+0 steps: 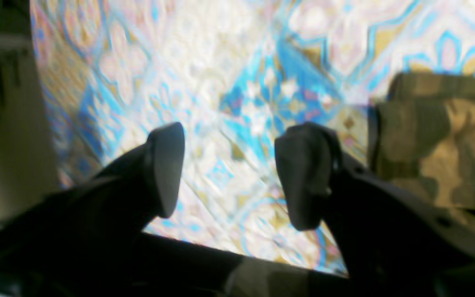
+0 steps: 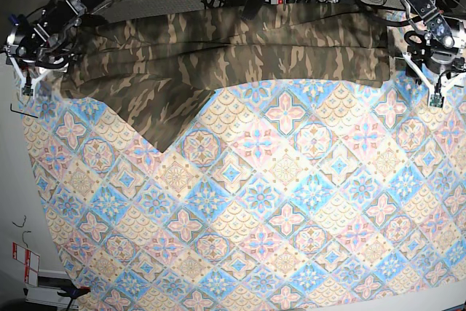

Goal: Fold the T-shirt properly
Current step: 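Pull the shirt edge back toward the robot with both grippers, then regrasp the shirt's folded edge with both grippers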

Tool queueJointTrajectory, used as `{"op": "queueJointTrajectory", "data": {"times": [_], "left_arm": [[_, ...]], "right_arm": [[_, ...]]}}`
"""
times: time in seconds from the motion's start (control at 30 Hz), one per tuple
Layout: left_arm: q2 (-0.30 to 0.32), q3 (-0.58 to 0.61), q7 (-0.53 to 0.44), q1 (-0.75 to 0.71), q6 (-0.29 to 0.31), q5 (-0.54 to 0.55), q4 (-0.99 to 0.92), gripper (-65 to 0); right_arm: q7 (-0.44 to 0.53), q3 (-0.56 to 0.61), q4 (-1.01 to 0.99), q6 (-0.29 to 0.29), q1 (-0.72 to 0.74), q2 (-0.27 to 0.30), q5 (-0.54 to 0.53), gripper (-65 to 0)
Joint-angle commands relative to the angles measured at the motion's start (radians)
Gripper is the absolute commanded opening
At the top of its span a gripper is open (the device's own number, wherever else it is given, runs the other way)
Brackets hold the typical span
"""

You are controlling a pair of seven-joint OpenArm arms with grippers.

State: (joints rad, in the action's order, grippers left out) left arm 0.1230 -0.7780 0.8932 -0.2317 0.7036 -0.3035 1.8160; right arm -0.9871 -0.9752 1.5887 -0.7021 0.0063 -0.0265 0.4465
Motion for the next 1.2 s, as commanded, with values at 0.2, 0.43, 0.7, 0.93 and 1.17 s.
{"op": "queueJointTrajectory", "data": {"times": [0.2, 0.43, 0.7, 0.93, 1.17], "left_arm": [[0.04, 0.024, 0.067, 0.002, -0.005, 0.123, 0.02, -27.0], [0.146, 0.041, 0.192, -0.022, -0.005, 0.39, 0.017, -27.0], [0.229, 0.045, 0.284, -0.039, -0.005, 0.613, 0.017, -27.0], [0.234, 0.047, 0.289, -0.059, -0.005, 0.64, 0.015, -26.9], [0.234, 0.047, 0.289, -0.059, -0.005, 0.64, 0.015, -26.9]], "right_arm": [[0.017, -0.095, -0.172, 0.004, 0.097, 0.083, -0.002, -17.0], [0.015, -0.098, -0.322, 0.004, 0.134, 0.153, -0.038, -17.0], [-0.129, -0.092, -0.443, 0.004, 0.131, 0.257, -0.272, -17.0], [-0.214, -0.09, -0.509, 0.004, 0.131, 0.296, -0.297, -17.0], [-0.326, -0.09, -0.509, 0.004, 0.171, 0.349, -0.3, -17.0]]}}
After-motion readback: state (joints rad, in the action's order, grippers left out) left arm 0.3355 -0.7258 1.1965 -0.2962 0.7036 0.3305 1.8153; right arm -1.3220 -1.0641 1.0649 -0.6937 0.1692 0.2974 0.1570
